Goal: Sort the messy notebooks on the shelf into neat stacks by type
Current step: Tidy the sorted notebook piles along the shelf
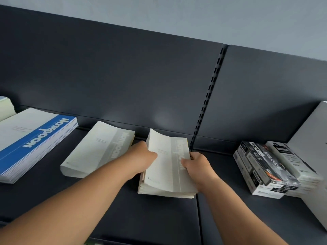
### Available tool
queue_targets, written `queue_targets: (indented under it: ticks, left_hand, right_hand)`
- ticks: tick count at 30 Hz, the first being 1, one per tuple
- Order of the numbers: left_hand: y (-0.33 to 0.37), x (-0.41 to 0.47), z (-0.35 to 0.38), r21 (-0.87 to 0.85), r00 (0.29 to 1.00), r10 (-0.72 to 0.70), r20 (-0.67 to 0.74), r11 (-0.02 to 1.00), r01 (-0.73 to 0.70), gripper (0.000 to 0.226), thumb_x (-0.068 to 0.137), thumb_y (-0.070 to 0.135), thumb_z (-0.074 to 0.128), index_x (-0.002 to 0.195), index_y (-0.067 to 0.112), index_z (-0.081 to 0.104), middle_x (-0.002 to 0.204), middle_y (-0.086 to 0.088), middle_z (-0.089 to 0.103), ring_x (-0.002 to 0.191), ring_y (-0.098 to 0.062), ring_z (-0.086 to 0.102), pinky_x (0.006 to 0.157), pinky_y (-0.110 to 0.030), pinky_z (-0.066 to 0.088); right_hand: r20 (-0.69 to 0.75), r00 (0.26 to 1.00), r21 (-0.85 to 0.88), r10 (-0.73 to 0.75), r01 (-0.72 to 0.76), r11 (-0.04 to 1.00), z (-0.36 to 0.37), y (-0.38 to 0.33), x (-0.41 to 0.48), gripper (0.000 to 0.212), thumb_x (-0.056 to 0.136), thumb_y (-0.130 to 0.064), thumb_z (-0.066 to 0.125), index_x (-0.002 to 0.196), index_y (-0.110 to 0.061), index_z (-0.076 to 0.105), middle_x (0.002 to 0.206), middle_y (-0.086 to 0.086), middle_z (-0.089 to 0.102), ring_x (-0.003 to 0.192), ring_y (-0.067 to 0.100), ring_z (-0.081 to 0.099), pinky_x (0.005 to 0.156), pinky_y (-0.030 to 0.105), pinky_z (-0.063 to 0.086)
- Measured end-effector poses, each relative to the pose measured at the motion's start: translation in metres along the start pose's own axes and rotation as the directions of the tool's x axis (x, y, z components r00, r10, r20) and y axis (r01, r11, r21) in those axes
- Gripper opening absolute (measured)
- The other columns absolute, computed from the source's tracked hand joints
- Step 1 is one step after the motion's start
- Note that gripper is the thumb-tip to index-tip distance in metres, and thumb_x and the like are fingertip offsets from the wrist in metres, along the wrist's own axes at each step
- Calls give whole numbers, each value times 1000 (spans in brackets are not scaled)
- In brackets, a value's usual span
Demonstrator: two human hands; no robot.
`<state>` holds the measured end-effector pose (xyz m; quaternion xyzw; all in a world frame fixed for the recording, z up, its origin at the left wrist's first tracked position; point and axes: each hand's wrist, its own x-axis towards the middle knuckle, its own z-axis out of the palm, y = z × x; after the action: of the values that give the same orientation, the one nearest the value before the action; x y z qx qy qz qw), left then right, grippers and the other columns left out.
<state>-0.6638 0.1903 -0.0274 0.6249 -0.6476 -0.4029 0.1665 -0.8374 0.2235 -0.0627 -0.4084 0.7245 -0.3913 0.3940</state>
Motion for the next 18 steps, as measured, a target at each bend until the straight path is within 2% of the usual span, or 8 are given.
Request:
queue_targets:
  ticks: [2, 4, 5, 6, 9, 12, 15, 18]
  left_hand:
    - [-4, -1, -16, 127, 993, 90, -78, 989, -79, 13, 93, 31, 48, 92, 23, 37, 82, 10, 41, 69, -6, 40, 60, -23, 35]
    - [-14, -1, -39, 264, 969, 170, -178, 957, -120, 28, 93, 34, 48, 114, 16, 48, 113, 0, 55, 96, -18, 54, 78, -34, 46]
    - [-21, 0, -53, 306, 958, 167, -232, 948, -91, 43, 93, 35, 48, 130, 14, 45, 132, -5, 50, 113, -25, 52, 90, -37, 45]
    - [-30, 2, -67, 330, 949, 148, -279, 943, -50, 50, 93, 35, 48, 137, 11, 40, 141, -8, 45, 121, -29, 48, 96, -38, 43]
    - [-61, 11, -99, 350, 936, 31, -352, 931, 100, 54, 92, 36, 51, 137, 7, 40, 137, -12, 48, 121, -34, 47, 93, -39, 44]
    - [-85, 18, -111, 149, 959, -145, -242, 971, 184, 50, 92, 34, 53, 133, 9, 42, 114, -5, 54, 99, -26, 52, 77, -34, 44]
    - [-100, 23, -111, 79, 975, -149, -167, 983, 164, 43, 91, 23, 53, 132, 15, 43, 106, -1, 53, 81, -17, 51, 60, -29, 37]
    - [-108, 26, -113, 96, 986, -98, -138, 989, 112, 47, 88, 15, 52, 133, 19, 41, 106, 2, 55, 88, -18, 56, 72, -31, 46]
  right_hand:
    - [-29, 1000, -28, -11, 10, 1000, 4, 0, -1, 14, 95, -16, 52, 101, -18, 64, 95, -1, 69, 82, 16, 65, 57, 25, 47]
    - [-39, 999, -80, -13, 10, 997, 7, 1, -1, 15, 95, -18, 51, 104, -19, 63, 97, -1, 68, 83, 16, 64, 57, 25, 44]
    - [-45, 999, -103, -10, 5, 995, 9, 2, -1, 15, 94, -19, 51, 105, -18, 62, 97, -1, 67, 83, 16, 63, 57, 26, 44]
    - [-55, 998, -115, -3, -3, 993, 10, 2, -1, 15, 94, -19, 51, 105, -18, 62, 97, -1, 67, 83, 16, 63, 57, 26, 43]
    - [-93, 996, -106, 14, -24, 994, 18, -1, 0, 15, 94, -18, 51, 103, -15, 63, 96, 1, 67, 83, 19, 63, 59, 27, 44]
    - [-118, 993, -111, 11, -24, 994, 29, -5, 0, 15, 94, -17, 52, 103, -13, 63, 93, 0, 65, 80, 17, 61, 57, 27, 42]
    - [-136, 991, -108, 11, -26, 994, 42, -9, 0, 16, 94, -17, 52, 105, -13, 63, 93, 0, 65, 78, 15, 60, 55, 26, 40]
    - [-153, 988, -105, 7, -24, 994, 53, -14, 1, 15, 94, -17, 52, 105, -13, 63, 91, -2, 65, 76, 13, 59, 54, 25, 39]
